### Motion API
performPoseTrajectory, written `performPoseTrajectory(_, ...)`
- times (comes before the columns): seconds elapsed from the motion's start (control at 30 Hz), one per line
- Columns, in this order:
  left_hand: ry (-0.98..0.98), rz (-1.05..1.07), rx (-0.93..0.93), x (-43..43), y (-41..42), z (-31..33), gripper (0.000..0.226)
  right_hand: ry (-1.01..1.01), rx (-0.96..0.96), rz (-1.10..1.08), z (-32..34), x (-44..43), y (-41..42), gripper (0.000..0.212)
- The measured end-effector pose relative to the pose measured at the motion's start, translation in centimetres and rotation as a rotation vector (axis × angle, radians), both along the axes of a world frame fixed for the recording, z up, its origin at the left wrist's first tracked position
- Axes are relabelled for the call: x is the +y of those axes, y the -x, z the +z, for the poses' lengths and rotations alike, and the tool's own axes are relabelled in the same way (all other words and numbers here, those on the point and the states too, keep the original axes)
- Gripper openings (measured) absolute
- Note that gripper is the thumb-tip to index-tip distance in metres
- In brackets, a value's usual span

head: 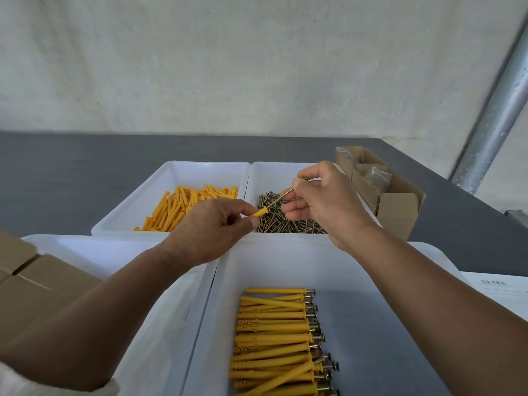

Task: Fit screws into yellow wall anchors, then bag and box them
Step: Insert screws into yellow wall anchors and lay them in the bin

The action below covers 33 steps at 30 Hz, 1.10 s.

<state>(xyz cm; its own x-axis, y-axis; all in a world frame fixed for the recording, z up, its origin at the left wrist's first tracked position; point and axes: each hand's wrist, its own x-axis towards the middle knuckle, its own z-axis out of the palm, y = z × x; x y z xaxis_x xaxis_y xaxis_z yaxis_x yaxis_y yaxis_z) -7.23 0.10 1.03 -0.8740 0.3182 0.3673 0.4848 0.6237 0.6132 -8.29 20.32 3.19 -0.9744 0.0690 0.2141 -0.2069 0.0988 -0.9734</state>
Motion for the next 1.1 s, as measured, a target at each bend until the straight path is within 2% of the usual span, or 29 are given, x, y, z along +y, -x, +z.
performPoseTrajectory(0.2, 0.009, 0.014, -0.006, 0.0, 0.1, -0.1, 0.009, -0.101, -0.009, 0.002, -0.1, 0.3, -0.2, 0.004)
performPoseTrajectory(0.37, 0.010, 0.010, 0.001, 0.1, 0.0, 0.0, 0.010, -0.322, 0.022, 0.016, -0.4, 0.6, -0.5, 0.010)
performPoseTrajectory(0.5, 0.026, 0.009, 0.008, 0.1, -0.1, 0.1, 0.010, -0.442, 0.039, 0.075, -0.3, 0.2, -0.8, 0.007)
performPoseTrajectory(0.63, 0.037, 0.014, 0.009, 0.1, -0.1, 0.1, 0.011, -0.569, 0.084, 0.147, -0.2, -0.2, -1.1, 0.014)
performPoseTrajectory(0.73, 0.034, 0.016, 0.007, 0.1, 0.0, 0.0, 0.008, -0.731, 0.145, 0.164, -0.3, -0.5, -1.3, 0.016)
performPoseTrajectory(0.87, 0.010, 0.026, -0.029, 0.0, 0.3, -0.2, 0.008, -0.924, 0.207, 0.177, -0.1, -0.8, -1.8, 0.009)
performPoseTrajectory(0.97, -0.064, 0.024, -0.080, -0.1, 0.4, -0.1, 0.018, -1.007, 0.138, 0.253, 0.6, -0.7, -2.1, 0.003)
performPoseTrajectory(1.1, -0.184, 0.071, -0.133, -0.1, 0.7, -0.2, 0.018, -1.013, -0.093, 0.370, 1.8, -0.1, -2.4, 0.003)
